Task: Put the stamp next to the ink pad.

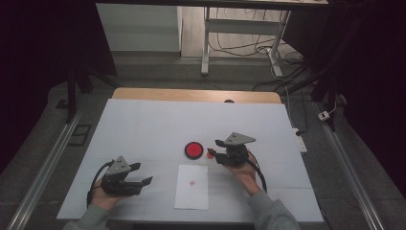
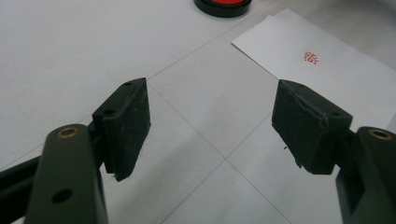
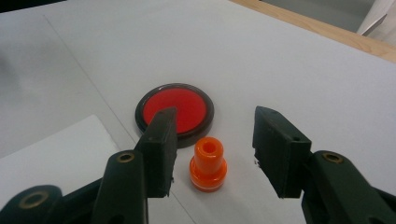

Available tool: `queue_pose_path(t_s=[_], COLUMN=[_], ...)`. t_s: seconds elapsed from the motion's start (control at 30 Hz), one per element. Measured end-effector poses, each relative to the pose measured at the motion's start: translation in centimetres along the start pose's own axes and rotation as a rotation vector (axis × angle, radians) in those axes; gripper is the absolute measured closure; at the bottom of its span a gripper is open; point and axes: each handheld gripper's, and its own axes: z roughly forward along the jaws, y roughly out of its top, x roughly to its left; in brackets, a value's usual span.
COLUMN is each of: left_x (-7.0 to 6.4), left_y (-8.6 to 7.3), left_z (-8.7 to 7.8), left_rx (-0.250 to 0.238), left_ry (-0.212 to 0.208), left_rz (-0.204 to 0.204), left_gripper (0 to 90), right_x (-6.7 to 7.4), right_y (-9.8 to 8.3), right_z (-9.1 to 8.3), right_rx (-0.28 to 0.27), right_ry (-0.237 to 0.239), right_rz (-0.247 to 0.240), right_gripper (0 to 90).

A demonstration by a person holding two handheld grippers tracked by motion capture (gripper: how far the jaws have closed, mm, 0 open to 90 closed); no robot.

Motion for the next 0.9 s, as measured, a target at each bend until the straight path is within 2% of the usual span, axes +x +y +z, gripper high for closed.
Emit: queue_pose_path(t_s=[0.2, 0.47, 0.9], left_x=[0.0, -0.1, 0.1], left_y=[0.0, 0.0, -0.1], left_z=[0.2, 0.3, 0.2], left_rx=[0.018, 0.018, 0.014], left_ry=[0.005, 0.01, 0.007], left_rz=[-0.006, -0.007, -0.006], left_gripper=[28.3, 28.3, 28.3], right_x=[0.0, 0.0, -0.5], right_y=[0.1, 0.1, -1.7], right_z=[-1.0, -2.8, -7.8], right_rx=[-0.011, -0.032, -0.051], right_ry=[0.014, 0.008, -0.037], right_rz=[0.006, 0.002, 0.003], right_gripper=[47.6, 47.1, 46.8])
